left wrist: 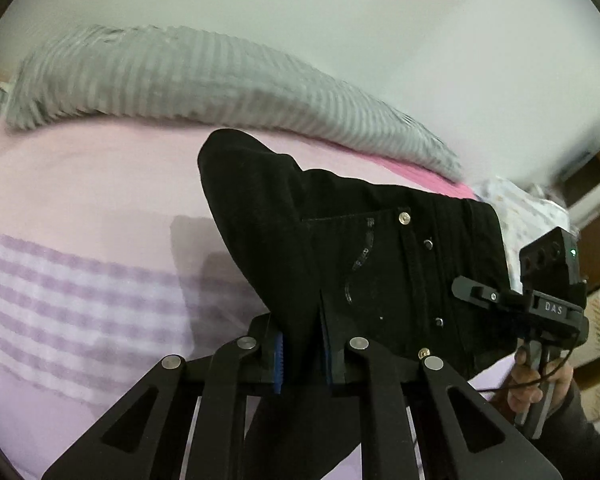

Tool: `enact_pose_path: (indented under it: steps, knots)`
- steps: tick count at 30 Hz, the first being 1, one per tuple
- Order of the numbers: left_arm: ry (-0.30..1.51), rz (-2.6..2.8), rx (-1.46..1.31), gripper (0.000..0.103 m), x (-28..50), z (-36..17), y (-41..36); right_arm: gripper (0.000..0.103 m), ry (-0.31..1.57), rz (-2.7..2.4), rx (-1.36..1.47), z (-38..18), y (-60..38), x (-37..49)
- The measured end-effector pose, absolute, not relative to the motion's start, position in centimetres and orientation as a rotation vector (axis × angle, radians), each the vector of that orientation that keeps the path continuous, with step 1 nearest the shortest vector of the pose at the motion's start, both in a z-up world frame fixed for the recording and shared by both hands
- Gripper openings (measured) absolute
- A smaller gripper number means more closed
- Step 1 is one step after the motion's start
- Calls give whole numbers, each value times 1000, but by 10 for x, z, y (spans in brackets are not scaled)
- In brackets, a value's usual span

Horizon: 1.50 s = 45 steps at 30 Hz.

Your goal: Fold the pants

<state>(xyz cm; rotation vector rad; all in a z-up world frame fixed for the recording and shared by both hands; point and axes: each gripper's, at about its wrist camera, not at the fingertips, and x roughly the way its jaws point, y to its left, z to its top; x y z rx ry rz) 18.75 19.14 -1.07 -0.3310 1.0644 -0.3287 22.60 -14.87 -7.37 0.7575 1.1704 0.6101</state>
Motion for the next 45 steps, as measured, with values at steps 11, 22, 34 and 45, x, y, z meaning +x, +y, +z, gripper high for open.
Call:
enact_pose_path:
  steps: [11,22,34,45]
  knots:
    - [1104,-238,-285,15,257,-44,260,26,1228,603,746,-109,-74,294]
    - [1142,-81,-178,49,264,-97,259,51,1240,423,474,-136,-60,293]
    - [974,115,26,50,202,-44,234,57,1137,394,276,-90,-55,250]
    - [912,123,30,62,136,-9,212,61,1187,303,190,-115,-57,233]
